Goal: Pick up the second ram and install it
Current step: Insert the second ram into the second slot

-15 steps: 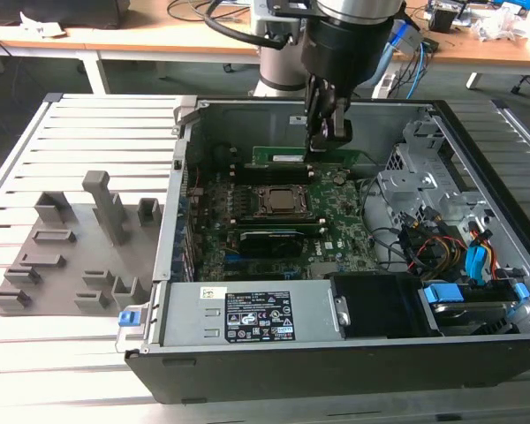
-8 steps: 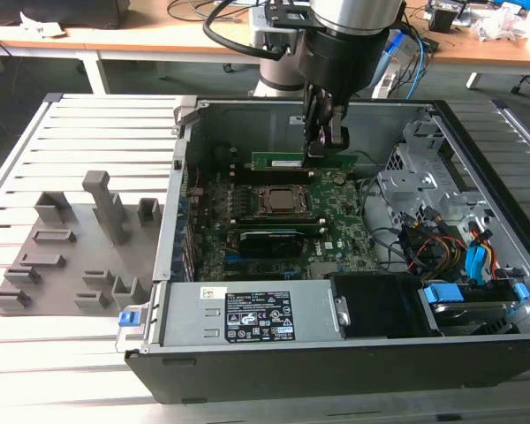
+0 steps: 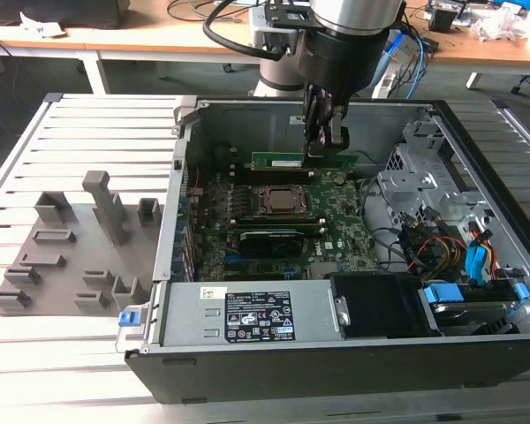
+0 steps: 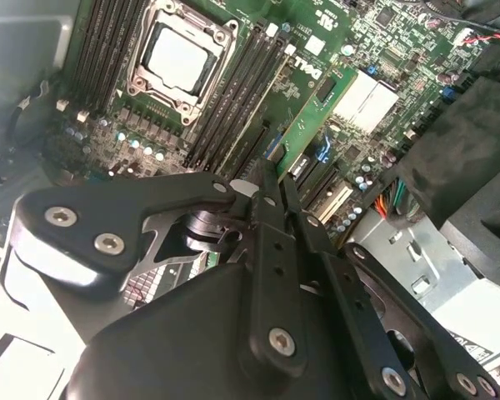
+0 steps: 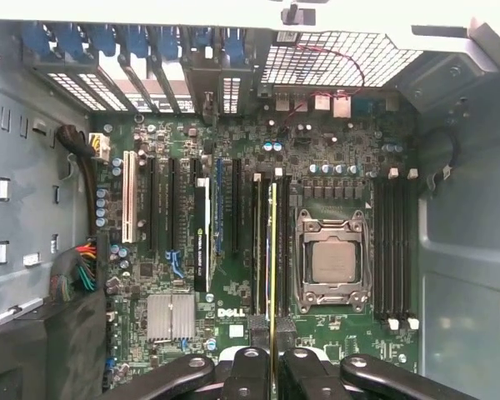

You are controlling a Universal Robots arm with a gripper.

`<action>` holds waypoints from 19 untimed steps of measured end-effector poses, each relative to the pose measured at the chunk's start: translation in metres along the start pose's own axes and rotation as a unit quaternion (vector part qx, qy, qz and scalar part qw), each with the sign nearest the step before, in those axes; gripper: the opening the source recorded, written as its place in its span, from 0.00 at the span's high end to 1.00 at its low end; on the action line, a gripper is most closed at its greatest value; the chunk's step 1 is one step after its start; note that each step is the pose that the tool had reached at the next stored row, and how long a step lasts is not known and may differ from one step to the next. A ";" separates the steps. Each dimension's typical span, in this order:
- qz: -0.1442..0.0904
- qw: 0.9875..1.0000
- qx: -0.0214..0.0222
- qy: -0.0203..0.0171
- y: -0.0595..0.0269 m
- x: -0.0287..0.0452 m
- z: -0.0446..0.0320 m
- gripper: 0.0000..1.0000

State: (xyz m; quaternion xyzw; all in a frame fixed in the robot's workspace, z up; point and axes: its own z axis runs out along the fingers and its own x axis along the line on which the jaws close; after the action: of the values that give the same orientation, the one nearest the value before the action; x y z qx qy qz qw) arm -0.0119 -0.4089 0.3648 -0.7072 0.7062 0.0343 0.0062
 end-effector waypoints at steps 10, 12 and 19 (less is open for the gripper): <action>0.000 1.000 0.000 0.000 -0.0006 0.0010 0.0175 0.86; 0.000 1.000 0.000 0.000 -0.0007 0.0012 0.0208 0.86; 0.000 1.000 0.000 0.000 -0.0012 0.0019 0.0324 0.86</action>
State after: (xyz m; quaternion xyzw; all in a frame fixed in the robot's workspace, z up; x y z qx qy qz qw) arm -0.0120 -0.4089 0.3323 -0.7072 0.7062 0.0343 0.0062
